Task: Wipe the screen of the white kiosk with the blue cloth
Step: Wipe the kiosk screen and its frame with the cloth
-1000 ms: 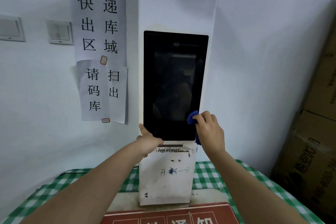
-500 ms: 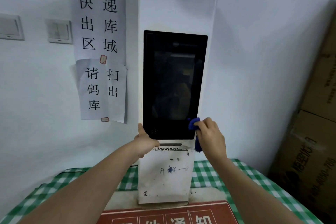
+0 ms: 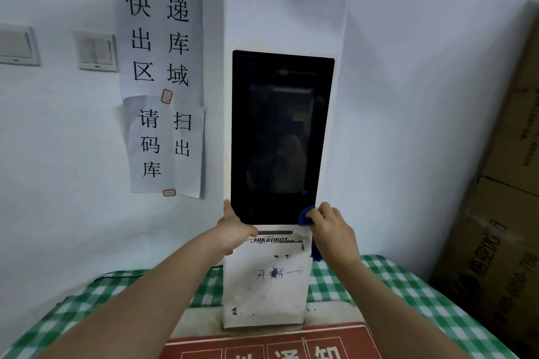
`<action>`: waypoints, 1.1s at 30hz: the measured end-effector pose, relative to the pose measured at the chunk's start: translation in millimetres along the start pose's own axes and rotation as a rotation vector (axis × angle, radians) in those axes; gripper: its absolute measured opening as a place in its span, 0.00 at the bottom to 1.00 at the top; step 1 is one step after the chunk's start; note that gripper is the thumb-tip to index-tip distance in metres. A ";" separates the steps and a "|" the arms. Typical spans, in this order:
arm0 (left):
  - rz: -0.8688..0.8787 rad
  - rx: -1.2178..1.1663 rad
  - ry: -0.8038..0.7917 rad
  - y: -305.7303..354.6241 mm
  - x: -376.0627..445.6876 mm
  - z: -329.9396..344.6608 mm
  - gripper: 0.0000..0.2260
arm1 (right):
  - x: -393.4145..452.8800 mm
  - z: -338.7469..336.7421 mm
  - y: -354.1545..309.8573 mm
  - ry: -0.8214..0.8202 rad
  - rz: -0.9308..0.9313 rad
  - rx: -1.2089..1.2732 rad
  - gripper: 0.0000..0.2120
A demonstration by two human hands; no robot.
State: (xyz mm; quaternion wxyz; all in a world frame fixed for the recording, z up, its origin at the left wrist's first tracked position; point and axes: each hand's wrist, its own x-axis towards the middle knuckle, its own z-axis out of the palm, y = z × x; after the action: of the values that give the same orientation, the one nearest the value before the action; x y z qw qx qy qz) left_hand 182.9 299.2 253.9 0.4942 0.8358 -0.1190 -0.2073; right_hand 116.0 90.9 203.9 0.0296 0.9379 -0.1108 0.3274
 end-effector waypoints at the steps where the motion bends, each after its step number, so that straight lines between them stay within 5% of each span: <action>1: 0.002 -0.002 -0.008 0.5 0.0 -1.0 0.43 | 4.4 -1.2 -1.3 0.051 0.035 0.034 0.20; 5: -0.002 -0.010 -0.029 -1.5 0.3 -3.6 0.43 | 10.5 3.3 -13.2 0.202 0.166 0.125 0.19; 14: -0.028 0.042 -0.034 -13.8 -0.5 -17.4 0.41 | -11.6 36.5 -42.8 0.152 0.269 0.238 0.16; 33: -0.125 0.041 0.018 -45.7 -7.4 -60.5 0.40 | 22.8 32.4 -162.3 -0.022 -0.305 0.027 0.32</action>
State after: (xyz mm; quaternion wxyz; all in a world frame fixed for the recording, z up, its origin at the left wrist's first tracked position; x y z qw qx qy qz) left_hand 204.2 371.3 241.3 0.4642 0.8534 -0.0663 -0.2277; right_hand 189.9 240.5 195.5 0.0650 0.9477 0.0369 0.3103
